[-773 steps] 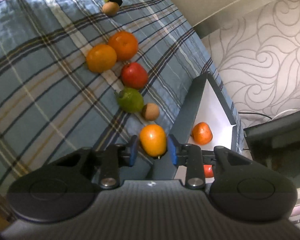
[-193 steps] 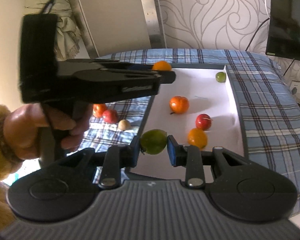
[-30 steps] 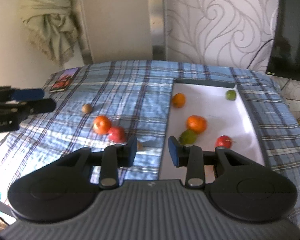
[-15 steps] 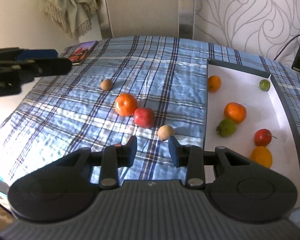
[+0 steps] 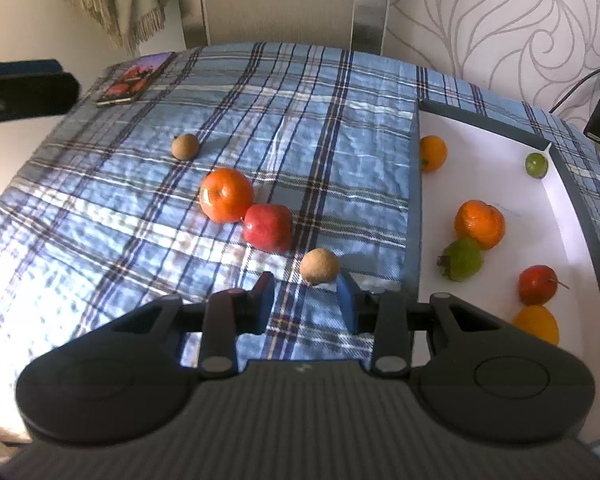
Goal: Organize fruits
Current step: 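Grasp the red apple with the left tool while the right tool grasps the brown round fruit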
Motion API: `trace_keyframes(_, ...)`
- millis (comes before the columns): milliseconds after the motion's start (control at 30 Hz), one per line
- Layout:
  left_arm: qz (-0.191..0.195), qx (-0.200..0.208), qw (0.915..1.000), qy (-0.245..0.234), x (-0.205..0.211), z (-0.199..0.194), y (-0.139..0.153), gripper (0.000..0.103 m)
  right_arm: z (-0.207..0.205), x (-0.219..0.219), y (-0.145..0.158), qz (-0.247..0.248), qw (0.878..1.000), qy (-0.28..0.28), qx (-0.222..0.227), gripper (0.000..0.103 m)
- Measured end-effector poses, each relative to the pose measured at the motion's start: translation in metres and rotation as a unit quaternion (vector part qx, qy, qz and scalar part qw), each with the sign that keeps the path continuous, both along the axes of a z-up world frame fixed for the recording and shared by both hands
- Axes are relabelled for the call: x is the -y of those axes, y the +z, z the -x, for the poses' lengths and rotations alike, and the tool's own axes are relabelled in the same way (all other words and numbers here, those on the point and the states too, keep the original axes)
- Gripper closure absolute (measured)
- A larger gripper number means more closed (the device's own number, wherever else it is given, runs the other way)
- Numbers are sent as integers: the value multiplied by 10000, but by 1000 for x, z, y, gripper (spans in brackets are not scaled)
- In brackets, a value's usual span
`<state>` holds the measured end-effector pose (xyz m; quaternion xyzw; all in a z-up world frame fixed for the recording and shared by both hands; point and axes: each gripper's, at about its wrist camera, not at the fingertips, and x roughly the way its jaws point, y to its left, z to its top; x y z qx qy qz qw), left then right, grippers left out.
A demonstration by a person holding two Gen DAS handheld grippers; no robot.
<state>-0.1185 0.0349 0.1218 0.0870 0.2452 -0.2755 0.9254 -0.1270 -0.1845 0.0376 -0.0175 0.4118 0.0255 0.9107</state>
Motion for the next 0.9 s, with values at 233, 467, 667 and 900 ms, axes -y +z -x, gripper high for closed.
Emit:
trace_keyframes(233, -69, -62, 9999, -62, 0, 6, -5, 46, -11, -2, -6, 186, 9998, 7, 40, 72)
trace_keyframes(467, -134, 21, 9990, -426, 20, 13, -15, 46, -2, -1, -3, 215, 9998, 41, -6, 75)
trace_keyframes(667, -111, -7, 9971, -758, 47, 11, -29, 47, 20, -1, 13, -9, 9997, 219, -47, 75)
trace_keyframes(900, -38, -152, 9956, -926, 77, -6, -55, 48, 43, 0, 33, -160, 9991, 379, 21, 75)
